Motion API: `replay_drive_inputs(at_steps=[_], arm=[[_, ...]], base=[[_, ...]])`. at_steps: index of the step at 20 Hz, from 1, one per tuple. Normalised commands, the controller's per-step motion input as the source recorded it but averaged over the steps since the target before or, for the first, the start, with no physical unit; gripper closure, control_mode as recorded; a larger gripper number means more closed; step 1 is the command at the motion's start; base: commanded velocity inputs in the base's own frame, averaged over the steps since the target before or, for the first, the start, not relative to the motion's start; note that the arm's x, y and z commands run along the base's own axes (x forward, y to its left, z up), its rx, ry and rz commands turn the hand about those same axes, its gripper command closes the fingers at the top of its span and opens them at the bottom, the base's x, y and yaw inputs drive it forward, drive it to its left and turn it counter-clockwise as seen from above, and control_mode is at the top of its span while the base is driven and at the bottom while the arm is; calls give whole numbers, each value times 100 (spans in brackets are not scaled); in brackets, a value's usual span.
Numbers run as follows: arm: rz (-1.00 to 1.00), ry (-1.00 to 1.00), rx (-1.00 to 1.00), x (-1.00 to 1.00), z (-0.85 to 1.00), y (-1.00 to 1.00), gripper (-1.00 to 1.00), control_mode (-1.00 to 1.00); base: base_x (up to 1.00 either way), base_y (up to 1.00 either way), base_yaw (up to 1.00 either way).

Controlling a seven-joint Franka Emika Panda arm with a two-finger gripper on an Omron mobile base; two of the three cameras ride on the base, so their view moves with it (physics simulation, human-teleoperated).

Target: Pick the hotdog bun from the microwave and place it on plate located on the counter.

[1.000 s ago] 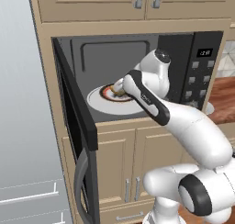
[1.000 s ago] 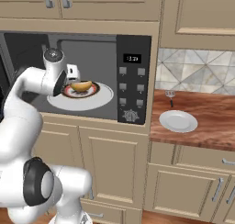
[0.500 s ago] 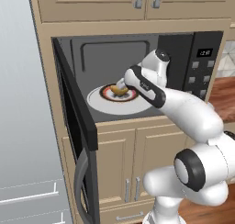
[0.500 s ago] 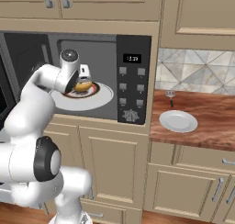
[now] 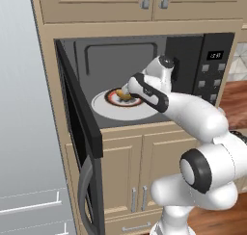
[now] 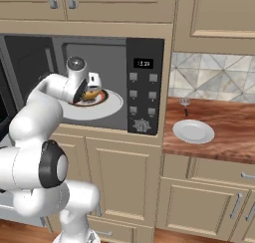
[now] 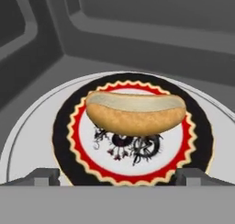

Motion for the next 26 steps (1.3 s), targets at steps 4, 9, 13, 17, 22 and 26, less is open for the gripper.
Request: replay_drive_inputs(at_steps=[4, 9, 13, 17, 22, 26], arm=[[6, 0, 0, 30, 0, 0, -100, -100], [13, 0, -1, 10, 0, -4, -100, -100], [-4, -2, -3, 3, 0, 0, -100, -100], [13, -4, -5, 14, 0, 19, -100, -100], [29, -1, -9, 19, 0, 19, -100, -100], [33, 0, -12, 19, 0, 26, -100, -100]], base=[[0, 0, 0], [0, 0, 0], [0, 0, 0], [0, 0, 0], [0, 0, 0], [0, 0, 0]])
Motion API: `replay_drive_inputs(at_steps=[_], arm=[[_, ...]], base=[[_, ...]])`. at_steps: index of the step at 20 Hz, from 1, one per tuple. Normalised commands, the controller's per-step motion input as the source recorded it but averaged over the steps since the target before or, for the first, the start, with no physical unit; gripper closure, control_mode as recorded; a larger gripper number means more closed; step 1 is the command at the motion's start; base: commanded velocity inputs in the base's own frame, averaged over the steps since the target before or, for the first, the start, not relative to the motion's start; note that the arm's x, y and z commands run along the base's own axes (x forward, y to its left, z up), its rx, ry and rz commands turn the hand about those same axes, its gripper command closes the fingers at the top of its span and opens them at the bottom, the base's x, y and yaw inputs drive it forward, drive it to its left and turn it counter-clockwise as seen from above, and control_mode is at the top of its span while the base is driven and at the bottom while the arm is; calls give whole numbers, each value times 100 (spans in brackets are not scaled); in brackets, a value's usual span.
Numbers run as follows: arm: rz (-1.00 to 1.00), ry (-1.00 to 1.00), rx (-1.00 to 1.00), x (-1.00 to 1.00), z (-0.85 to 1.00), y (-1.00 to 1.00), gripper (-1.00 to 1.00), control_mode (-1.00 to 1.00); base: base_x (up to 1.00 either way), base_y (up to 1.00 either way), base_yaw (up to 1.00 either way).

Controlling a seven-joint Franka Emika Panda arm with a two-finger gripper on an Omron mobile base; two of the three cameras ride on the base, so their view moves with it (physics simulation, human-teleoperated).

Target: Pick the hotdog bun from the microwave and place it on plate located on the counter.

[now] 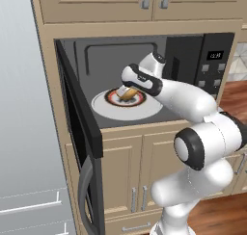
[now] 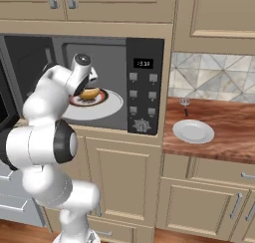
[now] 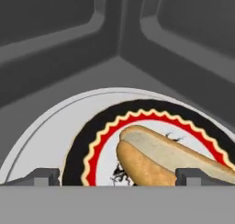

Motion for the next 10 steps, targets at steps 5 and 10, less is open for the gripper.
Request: replay_drive_inputs(at_steps=[5, 10], arm=[[31, 0, -10, 34, -1, 7, -100, -100], [31, 1, -6, 46, -7, -7, -100, -100]], base=[[0, 0, 0], [0, 0, 0]])
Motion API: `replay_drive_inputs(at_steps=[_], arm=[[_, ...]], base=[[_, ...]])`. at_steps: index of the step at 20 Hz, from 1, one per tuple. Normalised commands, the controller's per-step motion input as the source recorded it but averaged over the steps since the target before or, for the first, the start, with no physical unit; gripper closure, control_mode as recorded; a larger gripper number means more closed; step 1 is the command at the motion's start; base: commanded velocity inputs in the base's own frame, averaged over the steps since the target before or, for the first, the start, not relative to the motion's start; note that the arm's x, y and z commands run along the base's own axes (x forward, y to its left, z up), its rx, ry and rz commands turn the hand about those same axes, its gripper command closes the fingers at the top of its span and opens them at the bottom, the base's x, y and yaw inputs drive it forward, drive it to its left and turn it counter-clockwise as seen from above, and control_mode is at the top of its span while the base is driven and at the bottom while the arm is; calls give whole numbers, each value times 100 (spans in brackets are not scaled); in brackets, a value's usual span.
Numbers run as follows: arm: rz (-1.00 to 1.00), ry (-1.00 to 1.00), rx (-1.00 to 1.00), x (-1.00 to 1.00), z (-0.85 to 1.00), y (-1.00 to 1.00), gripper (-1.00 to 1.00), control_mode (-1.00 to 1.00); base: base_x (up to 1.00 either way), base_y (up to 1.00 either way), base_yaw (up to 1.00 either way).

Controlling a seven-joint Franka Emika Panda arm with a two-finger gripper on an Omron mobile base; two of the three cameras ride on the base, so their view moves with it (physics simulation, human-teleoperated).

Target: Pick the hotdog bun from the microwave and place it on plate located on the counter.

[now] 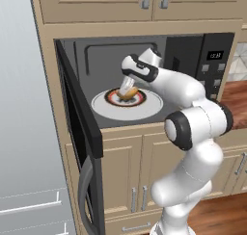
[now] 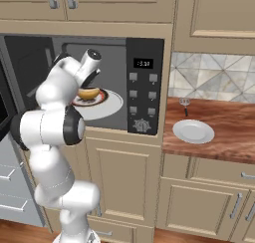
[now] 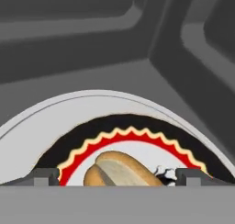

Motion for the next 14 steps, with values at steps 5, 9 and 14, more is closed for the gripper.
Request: replay_drive_inputs(at_steps=[5, 9, 14], arm=[[24, 2, -2, 30, -25, -34, -100, -100], [17, 1, -2, 30, -33, -14, -100, -100], [15, 2, 0, 32, -17, 0, -100, -100]], base=[[0, 0, 0], [0, 0, 0], [0, 0, 0]])
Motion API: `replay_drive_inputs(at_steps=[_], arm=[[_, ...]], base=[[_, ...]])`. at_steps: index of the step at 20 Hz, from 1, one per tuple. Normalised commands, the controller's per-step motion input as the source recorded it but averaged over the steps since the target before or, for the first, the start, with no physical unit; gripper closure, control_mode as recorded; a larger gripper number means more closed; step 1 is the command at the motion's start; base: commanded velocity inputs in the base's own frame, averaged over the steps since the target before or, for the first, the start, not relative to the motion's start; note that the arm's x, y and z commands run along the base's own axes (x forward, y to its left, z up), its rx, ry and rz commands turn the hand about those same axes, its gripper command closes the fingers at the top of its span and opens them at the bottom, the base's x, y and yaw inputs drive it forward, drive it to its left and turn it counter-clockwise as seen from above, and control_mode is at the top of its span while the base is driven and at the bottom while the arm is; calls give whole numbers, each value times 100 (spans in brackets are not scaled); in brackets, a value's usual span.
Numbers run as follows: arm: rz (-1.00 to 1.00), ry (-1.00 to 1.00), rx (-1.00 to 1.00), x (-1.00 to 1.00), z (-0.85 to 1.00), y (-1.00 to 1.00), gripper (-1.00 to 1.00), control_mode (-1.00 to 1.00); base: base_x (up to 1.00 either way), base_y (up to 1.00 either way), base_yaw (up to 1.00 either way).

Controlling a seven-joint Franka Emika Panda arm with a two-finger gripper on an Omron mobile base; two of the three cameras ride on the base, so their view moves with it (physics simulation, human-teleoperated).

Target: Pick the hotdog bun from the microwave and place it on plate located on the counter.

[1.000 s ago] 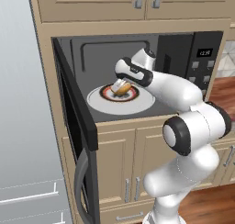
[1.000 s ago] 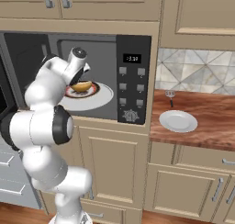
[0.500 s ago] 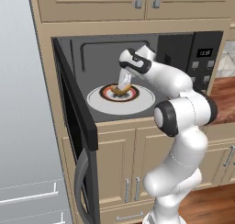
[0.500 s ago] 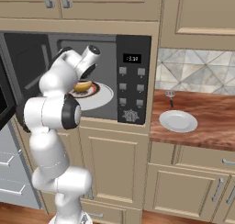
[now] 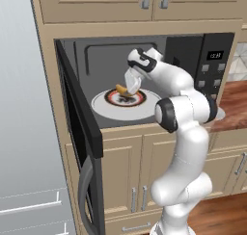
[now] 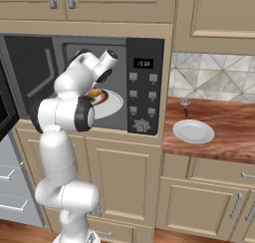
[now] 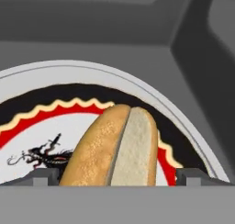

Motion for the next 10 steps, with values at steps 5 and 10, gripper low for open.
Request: replay_drive_inputs(at_steps=[5, 10], arm=[[10, 0, -3, 7, -40, 0, -100, -100], [1, 0, -3, -7, -56, 0, 100, -100]], base=[[0, 0, 0], [0, 0, 0]])
